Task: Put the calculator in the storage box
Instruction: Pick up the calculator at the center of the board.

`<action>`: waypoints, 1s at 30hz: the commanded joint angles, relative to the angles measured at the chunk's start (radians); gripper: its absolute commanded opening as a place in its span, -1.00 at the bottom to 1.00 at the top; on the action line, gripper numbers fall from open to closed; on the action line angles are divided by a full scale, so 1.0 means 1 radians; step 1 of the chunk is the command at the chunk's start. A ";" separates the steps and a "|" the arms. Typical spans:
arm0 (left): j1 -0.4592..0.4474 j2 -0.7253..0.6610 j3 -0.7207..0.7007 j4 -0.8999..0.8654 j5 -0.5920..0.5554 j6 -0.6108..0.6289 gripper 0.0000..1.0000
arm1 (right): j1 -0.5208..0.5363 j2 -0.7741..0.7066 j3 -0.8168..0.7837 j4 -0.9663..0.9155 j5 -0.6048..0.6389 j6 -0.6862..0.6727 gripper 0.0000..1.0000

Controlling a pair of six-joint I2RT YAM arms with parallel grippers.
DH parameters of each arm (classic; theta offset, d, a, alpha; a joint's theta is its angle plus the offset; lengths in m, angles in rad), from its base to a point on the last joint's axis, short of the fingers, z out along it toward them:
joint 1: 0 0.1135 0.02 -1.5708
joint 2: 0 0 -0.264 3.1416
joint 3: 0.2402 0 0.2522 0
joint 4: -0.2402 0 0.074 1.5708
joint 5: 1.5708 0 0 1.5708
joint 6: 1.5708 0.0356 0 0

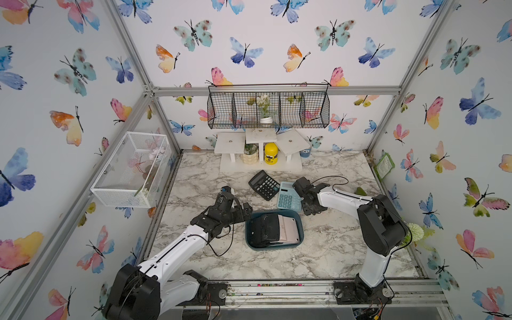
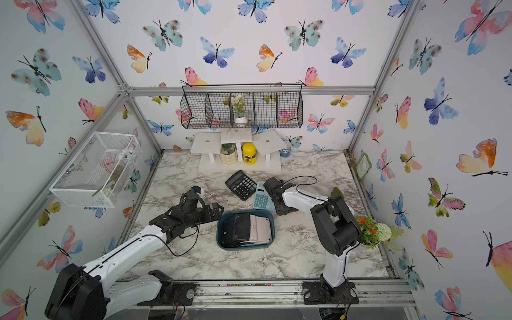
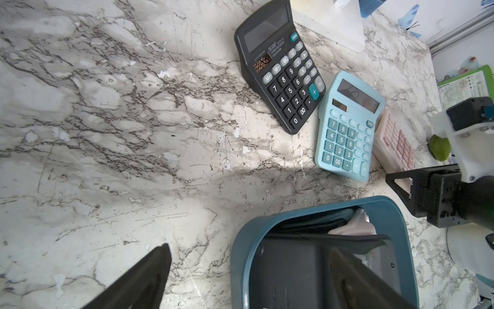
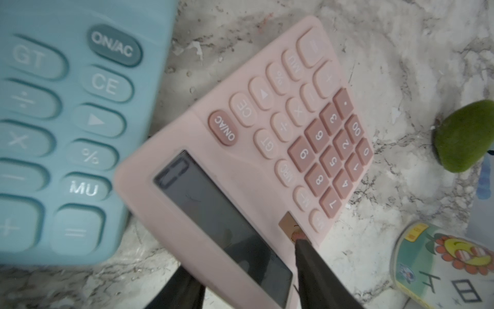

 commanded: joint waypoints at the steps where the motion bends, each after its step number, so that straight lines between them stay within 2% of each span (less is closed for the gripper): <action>1: 0.007 -0.019 -0.007 0.001 0.023 0.001 0.97 | -0.004 0.014 0.005 -0.017 0.048 0.005 -0.05; 5: 0.006 -0.023 -0.006 -0.001 0.022 -0.001 0.97 | -0.004 0.014 0.009 -0.020 0.047 0.005 -0.29; 12: 0.007 -0.031 0.000 -0.009 0.019 0.001 0.97 | -0.004 -0.015 0.019 -0.039 0.041 0.009 -0.56; 22: 0.007 -0.034 0.017 -0.018 0.017 0.003 0.97 | -0.004 -0.123 0.048 -0.083 -0.027 0.004 -0.71; 30: 0.006 -0.043 0.027 -0.029 0.016 0.006 0.97 | -0.004 -0.172 0.072 -0.116 -0.126 -0.007 -0.78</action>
